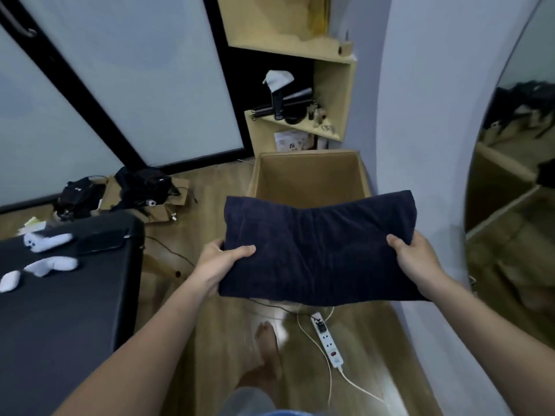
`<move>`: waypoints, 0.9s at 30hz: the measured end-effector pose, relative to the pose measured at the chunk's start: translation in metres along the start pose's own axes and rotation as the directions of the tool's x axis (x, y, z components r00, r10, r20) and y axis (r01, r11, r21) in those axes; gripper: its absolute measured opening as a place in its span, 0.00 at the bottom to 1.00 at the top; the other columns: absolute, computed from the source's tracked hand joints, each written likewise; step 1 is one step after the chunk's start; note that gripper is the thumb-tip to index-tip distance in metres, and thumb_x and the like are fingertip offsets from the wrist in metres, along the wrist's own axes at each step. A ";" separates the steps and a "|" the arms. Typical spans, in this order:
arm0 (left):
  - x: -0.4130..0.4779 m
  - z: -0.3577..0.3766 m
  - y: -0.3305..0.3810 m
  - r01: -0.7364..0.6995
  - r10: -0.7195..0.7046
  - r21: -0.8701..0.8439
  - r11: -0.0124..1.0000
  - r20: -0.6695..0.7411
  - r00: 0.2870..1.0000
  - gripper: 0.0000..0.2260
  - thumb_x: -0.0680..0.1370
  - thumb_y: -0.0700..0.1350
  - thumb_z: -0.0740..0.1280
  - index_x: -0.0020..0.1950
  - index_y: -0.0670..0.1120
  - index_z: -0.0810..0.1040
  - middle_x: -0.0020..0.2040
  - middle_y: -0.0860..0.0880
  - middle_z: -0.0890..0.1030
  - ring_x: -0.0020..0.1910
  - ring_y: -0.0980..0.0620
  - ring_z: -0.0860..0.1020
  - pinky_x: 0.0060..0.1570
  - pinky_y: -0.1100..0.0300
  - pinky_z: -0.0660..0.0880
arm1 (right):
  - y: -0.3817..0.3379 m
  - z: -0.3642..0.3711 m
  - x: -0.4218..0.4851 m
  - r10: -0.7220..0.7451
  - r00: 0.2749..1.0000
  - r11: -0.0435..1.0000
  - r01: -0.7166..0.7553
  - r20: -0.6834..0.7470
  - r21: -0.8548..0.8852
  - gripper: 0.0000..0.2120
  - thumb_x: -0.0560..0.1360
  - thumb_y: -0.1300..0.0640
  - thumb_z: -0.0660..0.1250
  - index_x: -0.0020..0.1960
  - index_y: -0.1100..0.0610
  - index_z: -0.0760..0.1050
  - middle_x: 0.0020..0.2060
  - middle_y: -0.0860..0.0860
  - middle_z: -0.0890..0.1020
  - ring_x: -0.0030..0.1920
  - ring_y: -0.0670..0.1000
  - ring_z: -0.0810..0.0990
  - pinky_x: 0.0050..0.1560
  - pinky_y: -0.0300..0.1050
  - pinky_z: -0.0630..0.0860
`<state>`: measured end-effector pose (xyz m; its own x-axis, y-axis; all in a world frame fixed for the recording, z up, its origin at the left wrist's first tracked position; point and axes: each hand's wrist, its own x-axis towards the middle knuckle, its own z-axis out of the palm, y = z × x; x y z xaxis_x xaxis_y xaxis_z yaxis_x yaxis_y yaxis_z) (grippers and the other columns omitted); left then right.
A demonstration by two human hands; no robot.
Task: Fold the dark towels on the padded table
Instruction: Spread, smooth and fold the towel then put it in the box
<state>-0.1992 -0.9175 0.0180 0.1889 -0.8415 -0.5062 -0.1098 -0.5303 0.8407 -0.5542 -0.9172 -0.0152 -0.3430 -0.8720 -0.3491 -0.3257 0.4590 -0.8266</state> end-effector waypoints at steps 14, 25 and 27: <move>0.209 0.001 0.026 -0.046 0.039 0.096 0.994 0.071 0.997 0.28 0.76 0.43 0.72 0.74 0.48 0.65 0.65 0.51 0.76 0.63 0.48 0.75 0.64 0.47 0.73 | -0.071 0.115 0.128 0.069 0.998 0.986 -0.067 0.004 -0.153 0.16 0.80 0.55 0.62 0.67 0.51 0.71 0.59 0.50 0.80 0.59 0.56 0.78 0.62 0.57 0.74; 0.302 0.037 0.033 -0.156 0.080 0.258 0.953 0.282 0.956 0.49 0.68 0.45 0.78 0.78 0.60 0.49 0.76 0.58 0.58 0.74 0.55 0.61 0.73 0.46 0.63 | -0.075 0.150 0.218 0.090 0.996 0.966 -0.094 -0.029 -0.240 0.18 0.81 0.54 0.62 0.69 0.56 0.68 0.60 0.57 0.80 0.60 0.62 0.77 0.54 0.50 0.72; 0.323 0.051 0.046 -0.174 0.102 0.263 0.949 0.267 0.958 0.46 0.71 0.41 0.77 0.79 0.57 0.50 0.72 0.62 0.58 0.72 0.59 0.60 0.74 0.50 0.62 | -0.081 0.151 0.247 0.062 0.998 0.967 -0.068 -0.033 -0.245 0.17 0.82 0.53 0.61 0.69 0.56 0.68 0.60 0.56 0.79 0.60 0.62 0.77 0.55 0.51 0.72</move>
<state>-0.1928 -1.2191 -0.1171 -0.0909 -0.8878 -0.4511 -0.3935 -0.3840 0.8353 -0.4801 -1.1951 -0.1012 -0.3914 -0.8357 -0.3853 -0.5076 0.5453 -0.6671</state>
